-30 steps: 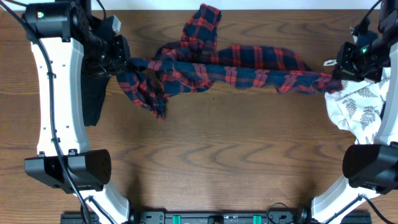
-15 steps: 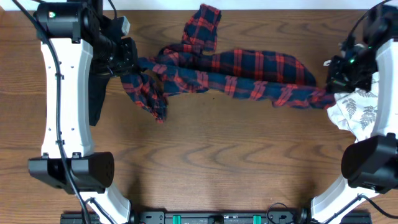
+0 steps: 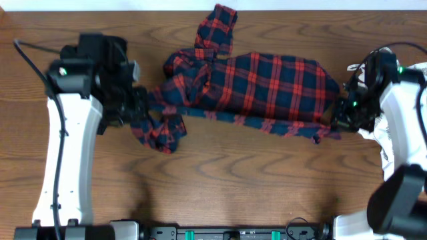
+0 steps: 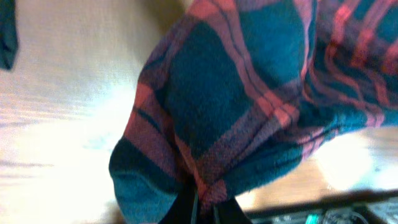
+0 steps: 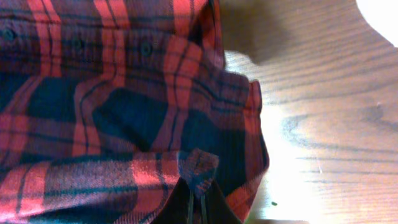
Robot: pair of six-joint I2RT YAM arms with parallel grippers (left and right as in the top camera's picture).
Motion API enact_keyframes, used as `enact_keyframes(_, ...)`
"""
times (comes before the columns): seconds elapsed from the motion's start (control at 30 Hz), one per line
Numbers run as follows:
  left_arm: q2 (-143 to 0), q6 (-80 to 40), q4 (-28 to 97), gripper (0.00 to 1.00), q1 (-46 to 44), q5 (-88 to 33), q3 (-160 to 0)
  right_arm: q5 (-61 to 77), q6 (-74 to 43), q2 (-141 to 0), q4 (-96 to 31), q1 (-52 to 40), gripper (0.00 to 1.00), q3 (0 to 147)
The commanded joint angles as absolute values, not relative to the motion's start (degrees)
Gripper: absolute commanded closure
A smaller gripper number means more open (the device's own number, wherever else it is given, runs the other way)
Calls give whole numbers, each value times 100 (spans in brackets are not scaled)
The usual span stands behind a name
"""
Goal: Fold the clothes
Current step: 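Pull the shirt toward the near edge with both grippers, spreading it flat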
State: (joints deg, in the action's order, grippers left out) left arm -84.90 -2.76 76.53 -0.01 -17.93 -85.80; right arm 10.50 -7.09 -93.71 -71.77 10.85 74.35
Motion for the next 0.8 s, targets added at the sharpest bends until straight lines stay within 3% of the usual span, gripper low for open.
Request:
enact_keyframes(0.0, -8084, -392, 7262, 94, 38, -1699, -7616, 932, -1083, -8866, -6860, 1048, 98, 6801)
enact_keyframes(0.3, -7874, -633, 6539, 94, -167, -1758, -5599, 805, -2154, -8101, -6176, 1048, 99, 5242)
enact_keyframes(0.77, -7542, -1190, 6984, 94, -598, -1752, -5306, -228, -3389, -7459, -6243, 1059, 99, 4696)
